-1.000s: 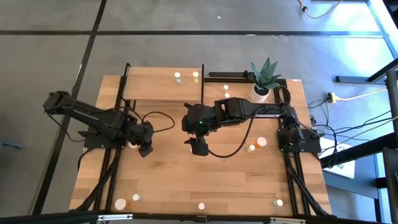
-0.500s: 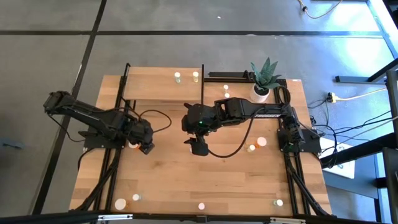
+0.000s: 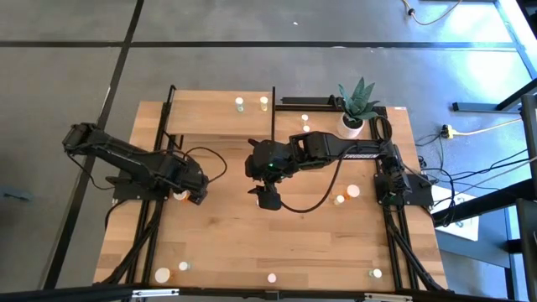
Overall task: Pick and place medicine bottles onto shelf by color
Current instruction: Put the top left orange pill bottle on the shelf
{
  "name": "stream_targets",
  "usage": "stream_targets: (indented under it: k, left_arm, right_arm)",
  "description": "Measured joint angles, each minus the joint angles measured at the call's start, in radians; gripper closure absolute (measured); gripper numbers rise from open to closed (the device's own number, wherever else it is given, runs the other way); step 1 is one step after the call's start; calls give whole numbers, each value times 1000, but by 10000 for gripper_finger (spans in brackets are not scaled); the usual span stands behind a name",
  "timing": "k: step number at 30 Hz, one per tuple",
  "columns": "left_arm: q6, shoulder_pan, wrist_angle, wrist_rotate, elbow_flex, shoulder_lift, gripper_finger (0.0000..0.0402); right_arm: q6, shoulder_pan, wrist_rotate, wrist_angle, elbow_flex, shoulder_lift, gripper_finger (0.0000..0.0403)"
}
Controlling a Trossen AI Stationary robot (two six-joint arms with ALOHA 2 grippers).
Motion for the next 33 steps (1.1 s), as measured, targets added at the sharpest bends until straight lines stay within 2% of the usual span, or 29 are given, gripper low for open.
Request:
stream_targets:
  k: [15,33]
  left_arm:
    - [-23,0,-52,57,0,119,72]
    - [-23,0,13,105,0,126,72]
  right_arm:
    - [0,0,0,0,0,0,166]
    - [2,0,0,0,0,0,166]
